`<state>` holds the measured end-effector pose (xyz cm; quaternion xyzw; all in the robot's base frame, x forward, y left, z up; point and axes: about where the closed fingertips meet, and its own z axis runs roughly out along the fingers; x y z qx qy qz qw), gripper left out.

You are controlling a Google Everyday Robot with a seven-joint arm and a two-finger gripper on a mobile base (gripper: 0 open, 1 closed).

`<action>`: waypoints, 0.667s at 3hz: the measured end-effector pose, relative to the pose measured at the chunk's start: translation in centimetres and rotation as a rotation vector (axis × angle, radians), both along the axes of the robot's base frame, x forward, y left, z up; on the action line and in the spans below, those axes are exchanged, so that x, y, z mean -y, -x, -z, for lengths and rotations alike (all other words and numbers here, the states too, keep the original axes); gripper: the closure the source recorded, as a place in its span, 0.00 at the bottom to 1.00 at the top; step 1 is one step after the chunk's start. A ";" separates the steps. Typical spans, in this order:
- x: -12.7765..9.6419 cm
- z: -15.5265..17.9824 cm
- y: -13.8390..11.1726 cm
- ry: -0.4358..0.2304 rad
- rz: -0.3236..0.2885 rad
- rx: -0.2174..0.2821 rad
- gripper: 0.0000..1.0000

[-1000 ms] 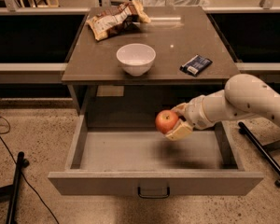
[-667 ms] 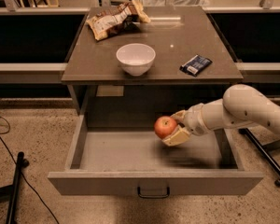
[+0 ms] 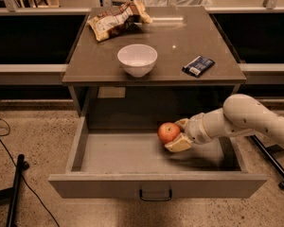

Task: Place apple into top drawer

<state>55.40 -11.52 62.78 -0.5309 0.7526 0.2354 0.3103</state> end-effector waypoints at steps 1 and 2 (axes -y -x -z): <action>0.0 0.0 0.0 0.000 0.000 0.000 0.00; 0.0 0.0 0.0 0.000 0.000 0.000 0.00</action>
Offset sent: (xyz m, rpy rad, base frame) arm 0.0000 0.0000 0.0000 0.0000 0.0000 0.0000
